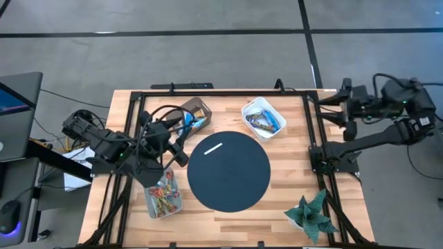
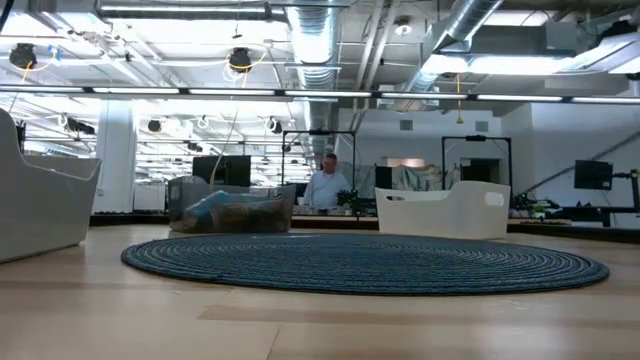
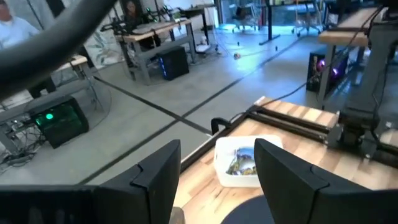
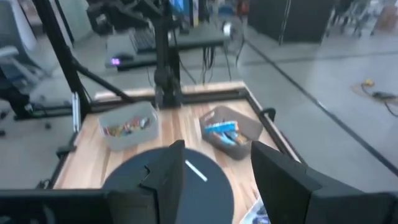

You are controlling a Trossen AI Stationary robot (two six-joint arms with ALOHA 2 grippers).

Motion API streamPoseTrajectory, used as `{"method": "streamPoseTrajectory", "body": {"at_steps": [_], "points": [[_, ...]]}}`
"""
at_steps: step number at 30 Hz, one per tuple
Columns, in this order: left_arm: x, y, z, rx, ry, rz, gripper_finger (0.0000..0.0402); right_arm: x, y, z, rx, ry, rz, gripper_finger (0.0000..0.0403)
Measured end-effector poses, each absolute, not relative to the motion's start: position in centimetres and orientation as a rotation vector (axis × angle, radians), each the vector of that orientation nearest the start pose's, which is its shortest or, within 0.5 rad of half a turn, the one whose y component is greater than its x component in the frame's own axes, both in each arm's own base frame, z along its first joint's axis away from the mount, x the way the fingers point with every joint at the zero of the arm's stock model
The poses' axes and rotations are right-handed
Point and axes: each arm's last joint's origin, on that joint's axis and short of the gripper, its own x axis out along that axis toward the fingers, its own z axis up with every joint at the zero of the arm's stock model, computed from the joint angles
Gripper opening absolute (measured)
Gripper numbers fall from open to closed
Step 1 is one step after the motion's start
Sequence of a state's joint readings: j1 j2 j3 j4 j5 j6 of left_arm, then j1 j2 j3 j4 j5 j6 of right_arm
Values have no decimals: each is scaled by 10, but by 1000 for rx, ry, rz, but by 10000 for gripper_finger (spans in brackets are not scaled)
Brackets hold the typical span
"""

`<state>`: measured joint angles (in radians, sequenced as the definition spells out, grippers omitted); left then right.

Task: Pick and place Granola Bars by type
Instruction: Return to Home Position

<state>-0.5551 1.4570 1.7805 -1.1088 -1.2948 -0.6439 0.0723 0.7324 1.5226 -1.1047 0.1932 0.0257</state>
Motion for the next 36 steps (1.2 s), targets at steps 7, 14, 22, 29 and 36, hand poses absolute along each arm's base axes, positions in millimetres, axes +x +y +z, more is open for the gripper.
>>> {"method": "streamPoseTrajectory", "body": {"at_steps": [7, 14, 22, 29, 36], "points": [[240, -96, 447, -37, 192, 887, 199, 24, -4, 410, 64, 149, -120, 177], [252, -90, 439, 317, 396, 862, 199, 21, -4, 362, 141, 87, -117, 177], [288, -71, 444, 268, 429, 658, 199, 18, -4, 345, 163, 30, -115, 177], [330, -66, 459, 355, 227, 245, 199, 17, -4, 346, 165, 9, -113, 177], [328, -39, 467, 348, 196, 140, 199, 17, -4, 345, 174, 14, -113, 177]]}}
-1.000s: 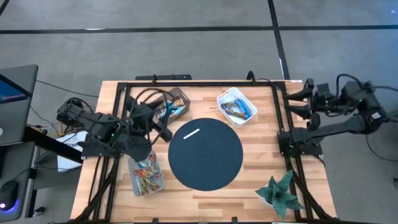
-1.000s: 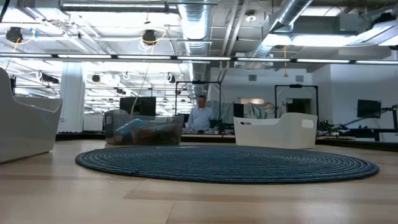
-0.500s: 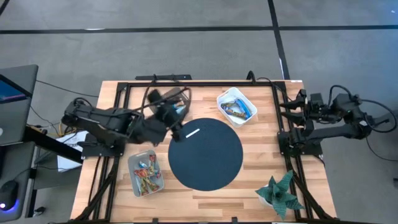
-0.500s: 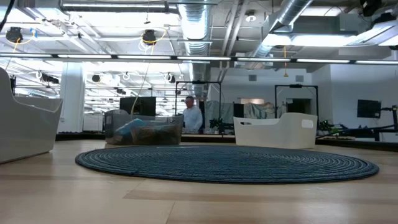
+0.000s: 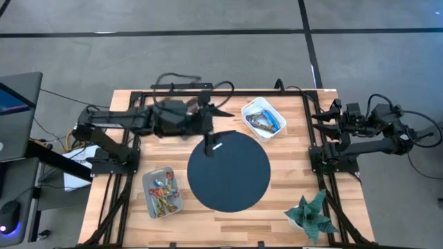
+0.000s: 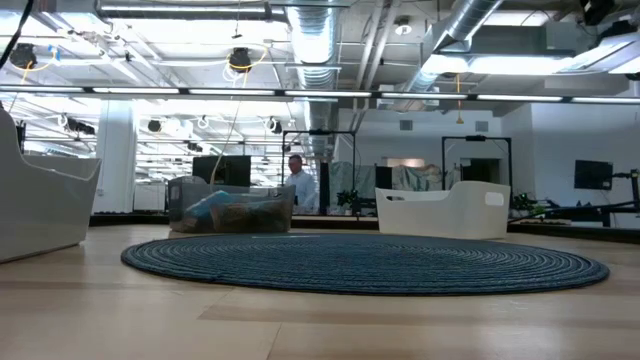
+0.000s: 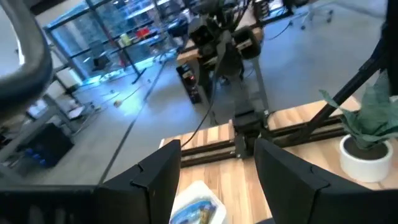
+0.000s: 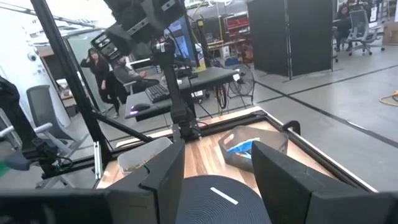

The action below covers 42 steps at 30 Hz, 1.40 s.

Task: Pick and place Granola Bars by type
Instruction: Return to Home Position

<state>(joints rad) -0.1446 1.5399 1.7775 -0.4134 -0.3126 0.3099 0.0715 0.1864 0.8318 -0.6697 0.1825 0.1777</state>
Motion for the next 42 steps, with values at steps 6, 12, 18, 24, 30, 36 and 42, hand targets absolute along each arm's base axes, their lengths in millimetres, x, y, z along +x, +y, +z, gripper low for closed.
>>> {"method": "streamPoseTrajectory", "body": {"at_steps": [6, 12, 18, 24, 30, 36, 42], "points": [[298, -19, 481, 333, 209, 40, 199, 17, -4, 345, 181, 17, -113, 177], [263, -12, 497, 353, 193, 32, 199, 17, -4, 345, 182, 18, -113, 177], [217, -16, 516, 397, 127, -6, 199, 17, -4, 345, 191, 19, -112, 177], [192, -20, 509, 429, -84, -158, 199, 17, -4, 345, 190, 20, -111, 177], [191, -18, 447, 355, -142, -101, 199, 17, -4, 345, 190, 17, -113, 177], [158, -13, 402, 257, -253, -28, 199, 17, -4, 345, 189, 20, -114, 177], [136, -9, 357, 173, -256, 29, 199, 17, -4, 345, 190, 20, -114, 177]]}}
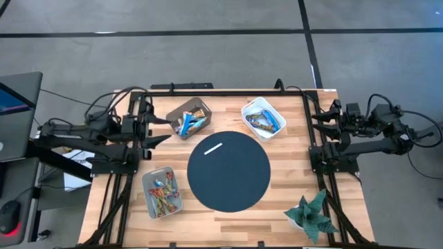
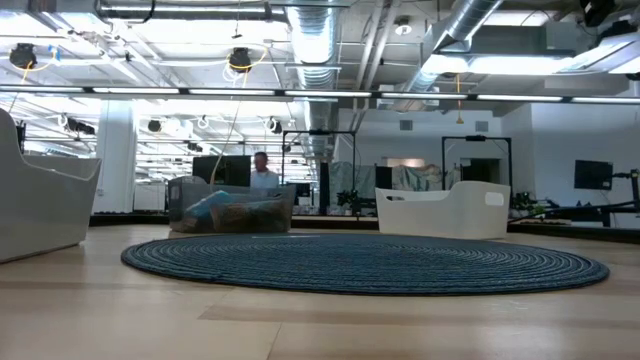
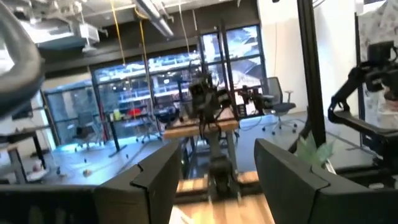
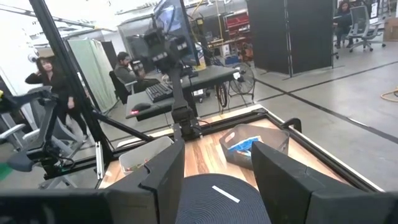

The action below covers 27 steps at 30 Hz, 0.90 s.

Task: Pick and place Granola Bars by type
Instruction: Return to Home Position

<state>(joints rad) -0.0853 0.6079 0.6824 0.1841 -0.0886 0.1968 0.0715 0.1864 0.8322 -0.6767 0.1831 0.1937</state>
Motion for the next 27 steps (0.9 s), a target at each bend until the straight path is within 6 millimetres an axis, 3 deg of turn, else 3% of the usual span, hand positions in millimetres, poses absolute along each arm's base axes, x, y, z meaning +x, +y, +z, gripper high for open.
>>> {"method": "streamPoseTrajectory", "body": {"at_steps": [5, 18, 27], "points": [[122, -8, 322, 140, -238, 24, 199, 17, -4, 344, 204, 29, -116, 177], [84, -5, 255, 114, -329, 28, 199, 16, -4, 342, 237, 50, -127, 177], [87, -6, 213, 90, -396, -1, 199, 16, -6, 342, 254, 42, -172, 177]]}}
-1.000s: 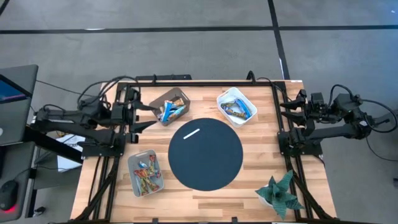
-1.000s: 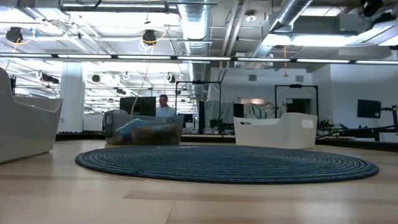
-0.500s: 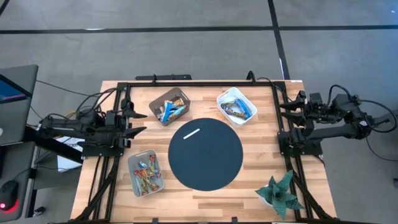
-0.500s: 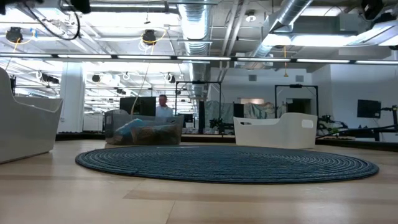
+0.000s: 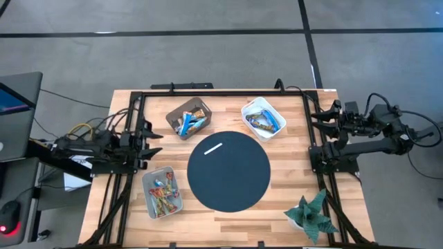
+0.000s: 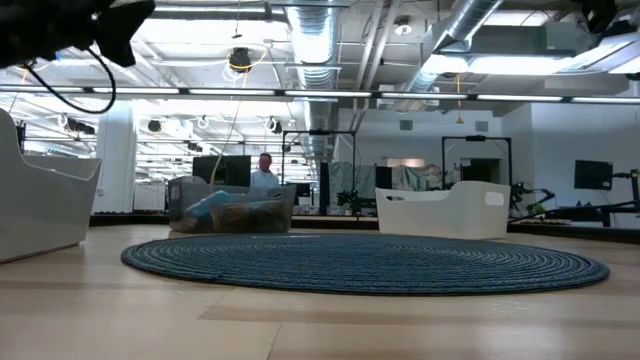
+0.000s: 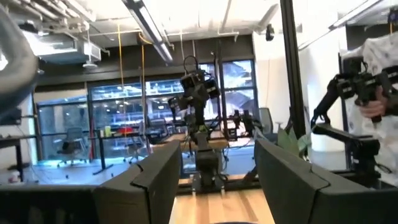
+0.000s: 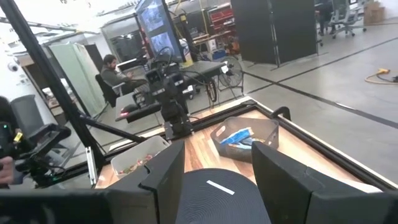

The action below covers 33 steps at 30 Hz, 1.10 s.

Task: Pick and place Granola Bars by type
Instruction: Return to Home Position

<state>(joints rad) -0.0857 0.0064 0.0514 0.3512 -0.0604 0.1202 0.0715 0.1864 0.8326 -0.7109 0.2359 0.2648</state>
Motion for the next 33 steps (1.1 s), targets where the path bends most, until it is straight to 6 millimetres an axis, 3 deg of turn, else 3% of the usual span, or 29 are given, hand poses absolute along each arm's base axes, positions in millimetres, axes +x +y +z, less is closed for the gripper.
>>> {"method": "streamPoseTrajectory", "body": {"at_steps": [2, 12, 17, 22, 29, 33], "points": [[89, -6, 204, 70, -395, -5, 199, 16, -6, 342, 254, 42, -175, 177], [92, -3, 198, -20, -334, 81, 199, 16, -7, 341, 256, 44, -208, 177], [94, -2, 189, -125, -251, 120, 199, 13, -6, 342, 365, 38, -181, 177], [95, -3, 186, -160, -221, 93, 199, 17, -6, 323, 206, 157, -211, 177], [94, -6, 190, -69, -258, -19, 199, 30, -3, 301, -43, -103, -101, 177], [94, -6, 190, -64, -255, -20, 199, 38, -1, 283, -82, -74, -55, 177]]}}
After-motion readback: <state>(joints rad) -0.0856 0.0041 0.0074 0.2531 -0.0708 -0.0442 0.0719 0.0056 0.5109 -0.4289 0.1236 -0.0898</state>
